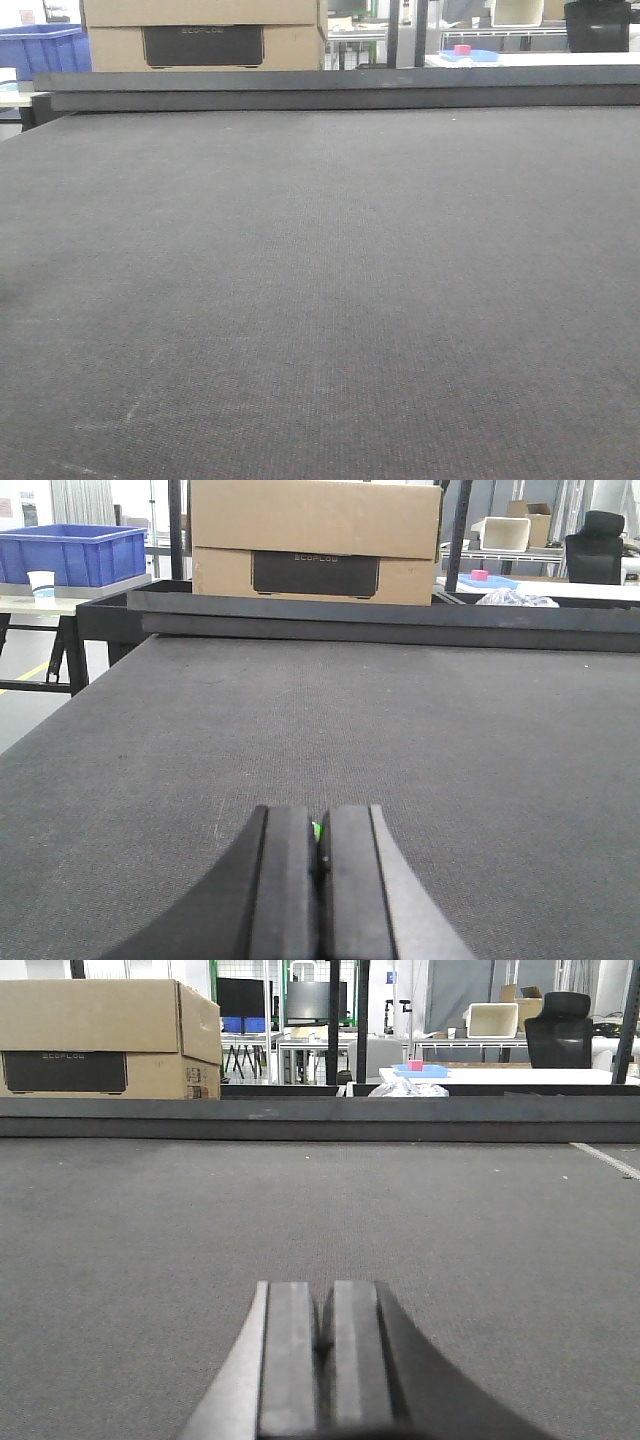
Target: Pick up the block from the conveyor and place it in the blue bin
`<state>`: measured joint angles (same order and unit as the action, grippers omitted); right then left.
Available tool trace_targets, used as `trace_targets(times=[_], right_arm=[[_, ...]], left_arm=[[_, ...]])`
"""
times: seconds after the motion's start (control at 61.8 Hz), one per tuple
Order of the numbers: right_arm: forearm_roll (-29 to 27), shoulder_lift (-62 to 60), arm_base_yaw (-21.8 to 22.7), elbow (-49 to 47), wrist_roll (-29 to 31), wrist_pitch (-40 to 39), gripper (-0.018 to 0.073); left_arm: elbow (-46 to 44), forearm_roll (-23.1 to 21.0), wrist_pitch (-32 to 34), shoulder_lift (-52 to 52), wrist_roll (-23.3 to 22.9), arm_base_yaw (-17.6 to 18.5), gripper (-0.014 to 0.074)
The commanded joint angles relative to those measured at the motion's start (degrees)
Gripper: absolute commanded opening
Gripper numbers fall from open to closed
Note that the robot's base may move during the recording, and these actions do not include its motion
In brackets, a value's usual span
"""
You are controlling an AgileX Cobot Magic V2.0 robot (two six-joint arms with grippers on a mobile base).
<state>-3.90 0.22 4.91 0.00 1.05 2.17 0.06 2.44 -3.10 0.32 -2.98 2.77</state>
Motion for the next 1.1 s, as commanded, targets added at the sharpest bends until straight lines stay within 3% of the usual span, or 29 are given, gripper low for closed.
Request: trace_targets(times=[0.0, 0.647, 0.841, 0.954, 1.084], right_arm=[[0.0, -0.2, 0.2, 0.0, 0.4, -1.4, -0.0162], [0.0, -0.2, 0.2, 0.0, 0.4, -1.4, -0.0162], [0.0, -0.2, 0.2, 0.0, 0.4, -5.9, -0.0162], [0.0, -0.2, 0.2, -5.9, 0.4, 0.7, -0.0162], [0.0, -0.2, 0.2, -14.4, 0.4, 10.7, -0.0162]], left_arm=[[-0.1, 0.1, 1.1, -0.3, -0.1, -0.1, -0.0111], [-0.1, 0.1, 2.6, -0.3, -0.1, -0.1, -0.0111], [-0.1, 0.5, 4.5, -0.3, -0.1, -0.1, -0.0111], [-3.9, 0.5, 1.9, -0.3, -0.1, -0.1, -0.0111], [-12.7, 0.4, -7.4, -0.3, -0.1, -0.1, -0.0111]])
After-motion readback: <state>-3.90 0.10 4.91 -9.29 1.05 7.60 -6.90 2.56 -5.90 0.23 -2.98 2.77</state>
